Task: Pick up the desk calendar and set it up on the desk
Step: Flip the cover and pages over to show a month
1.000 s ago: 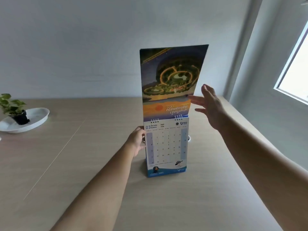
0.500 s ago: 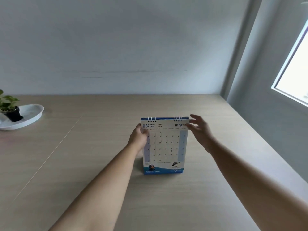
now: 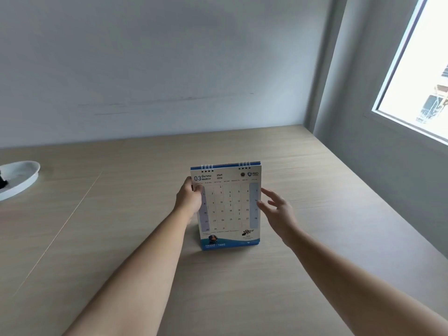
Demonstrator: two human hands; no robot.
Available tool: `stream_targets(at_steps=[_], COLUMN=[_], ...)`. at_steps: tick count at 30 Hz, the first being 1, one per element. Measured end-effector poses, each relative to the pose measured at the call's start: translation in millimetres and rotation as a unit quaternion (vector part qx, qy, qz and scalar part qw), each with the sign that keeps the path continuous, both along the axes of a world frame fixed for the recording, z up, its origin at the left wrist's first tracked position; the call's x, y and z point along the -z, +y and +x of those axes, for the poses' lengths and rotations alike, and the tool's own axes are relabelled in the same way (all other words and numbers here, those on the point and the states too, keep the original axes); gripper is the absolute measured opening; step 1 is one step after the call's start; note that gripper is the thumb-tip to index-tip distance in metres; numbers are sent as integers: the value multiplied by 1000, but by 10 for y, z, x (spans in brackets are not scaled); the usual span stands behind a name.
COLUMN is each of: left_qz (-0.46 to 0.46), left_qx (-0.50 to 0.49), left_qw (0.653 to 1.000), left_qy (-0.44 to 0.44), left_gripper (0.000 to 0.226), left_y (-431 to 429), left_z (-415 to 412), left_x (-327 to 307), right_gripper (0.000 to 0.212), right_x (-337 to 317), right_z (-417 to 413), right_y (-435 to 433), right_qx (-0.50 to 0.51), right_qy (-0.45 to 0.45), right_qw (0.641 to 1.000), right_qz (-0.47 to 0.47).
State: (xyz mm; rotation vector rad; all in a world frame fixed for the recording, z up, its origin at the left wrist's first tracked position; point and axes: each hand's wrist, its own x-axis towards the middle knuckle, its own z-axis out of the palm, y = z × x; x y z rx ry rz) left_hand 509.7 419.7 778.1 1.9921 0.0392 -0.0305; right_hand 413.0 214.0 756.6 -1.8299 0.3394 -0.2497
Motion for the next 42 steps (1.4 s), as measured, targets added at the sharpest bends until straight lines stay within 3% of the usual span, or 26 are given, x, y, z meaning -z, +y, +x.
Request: stream_targets(at_steps=[3, 6, 10, 13, 15, 18, 20, 23, 27, 30, 35, 42], left_qz=[28, 45, 40, 22, -20, -147, -218, -211, -198, -168, -148, -105], left_qx=[-19, -17, -12, 9, 57, 109, 111, 87, 80, 82, 48, 34], left_qw=[999, 998, 999, 1000, 996, 967, 950, 960, 962, 971, 982, 990], left_qy=[-22, -37, -32, -4, 63, 178, 193, 163, 169, 149, 110, 82], left_gripper=[22, 22, 21, 18, 18, 55, 70, 56, 16, 17, 15, 16], left_y=[19, 42, 87, 117, 146, 218, 260, 242, 169, 142, 111, 104], left_z=[-6, -7, -26, -38, -44, -49, -9, -40, -110, -129, -77, -66], left_x=[15, 9, -12, -74, -147, -257, -261, -284, -301, -280, -141, -153], right_gripper=[22, 4, 27, 28, 25, 20, 28, 51, 52, 48, 48, 24], right_x=[-7, -28, 62, 26, -80, -293, -534, -989, -1450, -1549, -1194, -581], right_z=[-15, -2, 11, -21, -98, -255, -299, -170, 156, 401, 615, 503], right_y=[31, 40, 18, 15, -25, -143, -221, -272, -213, -98, -68, -63], right_qx=[15, 23, -31, -31, -43, -78, -121, -133, -120, -105, -127, -52], right_qy=[-3, 24, 113, 106, 98, 57, 28, -15, -73, -53, 52, 38], right_qw=[998, 999, 987, 990, 993, 992, 970, 950, 981, 993, 985, 995], right_qz=[56, 16, -109, -93, -56, 81, 209, 280, 132, 18, -107, -73])
